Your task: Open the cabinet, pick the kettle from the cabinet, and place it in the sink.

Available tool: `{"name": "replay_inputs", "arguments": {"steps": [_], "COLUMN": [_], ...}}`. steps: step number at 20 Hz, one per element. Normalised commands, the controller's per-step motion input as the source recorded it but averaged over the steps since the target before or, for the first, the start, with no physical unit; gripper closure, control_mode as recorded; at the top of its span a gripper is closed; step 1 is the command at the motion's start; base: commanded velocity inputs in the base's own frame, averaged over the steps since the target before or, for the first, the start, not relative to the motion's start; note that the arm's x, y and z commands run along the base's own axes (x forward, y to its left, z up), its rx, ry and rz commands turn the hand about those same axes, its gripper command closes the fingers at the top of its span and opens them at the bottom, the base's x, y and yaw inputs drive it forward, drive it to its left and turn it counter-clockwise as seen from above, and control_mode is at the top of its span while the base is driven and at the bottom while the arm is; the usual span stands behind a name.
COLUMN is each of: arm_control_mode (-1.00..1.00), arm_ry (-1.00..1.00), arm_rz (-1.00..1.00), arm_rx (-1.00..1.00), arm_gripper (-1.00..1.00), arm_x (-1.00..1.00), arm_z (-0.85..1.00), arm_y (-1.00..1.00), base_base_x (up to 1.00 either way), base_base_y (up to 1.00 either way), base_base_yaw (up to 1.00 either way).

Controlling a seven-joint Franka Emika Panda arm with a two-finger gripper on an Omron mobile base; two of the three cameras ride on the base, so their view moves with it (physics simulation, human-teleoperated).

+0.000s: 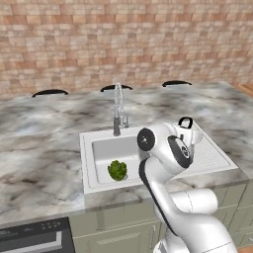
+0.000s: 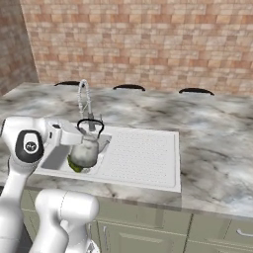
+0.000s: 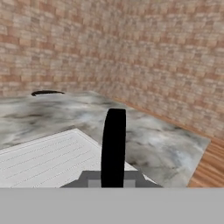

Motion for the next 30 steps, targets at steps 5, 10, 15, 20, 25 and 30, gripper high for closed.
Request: {"name": "replay_inputs", "arguments": {"steps": [5,10,15,20,25,30], "arm_control_mode": [-1.00,-1.00,-1.00,-1.00,-1.00,-1.00], "arm_ry": [0.03,0.07,0.05,0.00,0.00,0.10], "arm_rz": [0.00,0.00,0.00,0.00,0.01,0.00], "arm_rx": [-0.04,0.00,-0.02,-0.01,0.00,0.00], "arm_gripper": [1.00,1.00,1.00,1.00,1.00,1.00], "arm_x": [0.15,0.04,0.08,0.11,0.10,0.21], "arm_z": [0.05,0.00,-0.01,-0.04,-0.15,-0.18], "arm_y": [0.25,0.34,0.36,0.27,0.26,0.24], "base_base_x": [0.00,0.00,0.00,0.00,0.00,0.00], "base_base_y": [0.00,0.00,0.00,0.00,0.00,0.00], "base_base_yaw": [0.00,0.00,0.00,0.00,0.00,0.00]}}
